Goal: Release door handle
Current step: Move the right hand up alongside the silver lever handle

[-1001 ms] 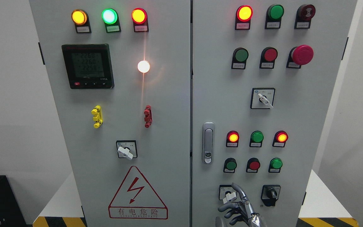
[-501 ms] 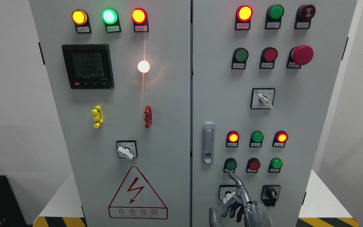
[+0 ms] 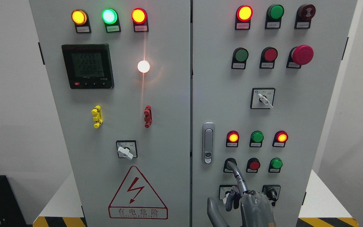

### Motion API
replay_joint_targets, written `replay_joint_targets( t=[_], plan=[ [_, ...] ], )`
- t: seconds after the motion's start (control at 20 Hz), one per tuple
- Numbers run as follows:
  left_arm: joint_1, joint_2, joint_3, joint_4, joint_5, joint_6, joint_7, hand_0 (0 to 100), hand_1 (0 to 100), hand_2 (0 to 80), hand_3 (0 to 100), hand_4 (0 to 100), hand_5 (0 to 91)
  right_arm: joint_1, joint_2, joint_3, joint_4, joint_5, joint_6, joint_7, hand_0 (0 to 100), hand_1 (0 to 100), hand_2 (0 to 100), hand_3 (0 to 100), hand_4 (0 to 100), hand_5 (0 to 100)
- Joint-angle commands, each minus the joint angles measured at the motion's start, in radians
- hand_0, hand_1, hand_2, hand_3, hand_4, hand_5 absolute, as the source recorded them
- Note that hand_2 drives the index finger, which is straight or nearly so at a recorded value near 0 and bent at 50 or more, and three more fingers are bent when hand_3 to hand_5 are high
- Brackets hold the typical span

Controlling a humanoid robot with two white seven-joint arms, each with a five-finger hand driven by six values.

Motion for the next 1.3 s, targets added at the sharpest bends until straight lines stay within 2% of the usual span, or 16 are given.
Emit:
replay_joint_targets(
  t=[0.0,0.3,1.0,1.25],
  plan=[
    [0.020,0.000,0.000,0.000,0.000,0.000,0.000,12,56,0.0,0,0,0.0,-0.044,0.001,-0.004,0.084,0.121,0.000,-0.013,51,31,0,94,99,100],
    [0.020,0.000,0.000,0.000,0.000,0.000,0.000,12,56,0.0,0,0,0.0,-0.096,0.001,-0.016,0.127,0.190,-0.001,-0.019,50,30,0,97,100,100],
    [0.020,0.000,0.000,0.000,0.000,0.000,0.000,12,56,0.0,0,0,0.0,-0.103,0.002,0.002,0.208,0.388,0.002,-0.046,50,28,0,99,100,100],
    [0.020,0.000,0.000,0.000,0.000,0.000,0.000,12,56,0.0,0,0,0.0,-0.124,0.002,0.021,0.240,0.413,0.028,-0.050,50,27,0,99,100,100]
  ],
)
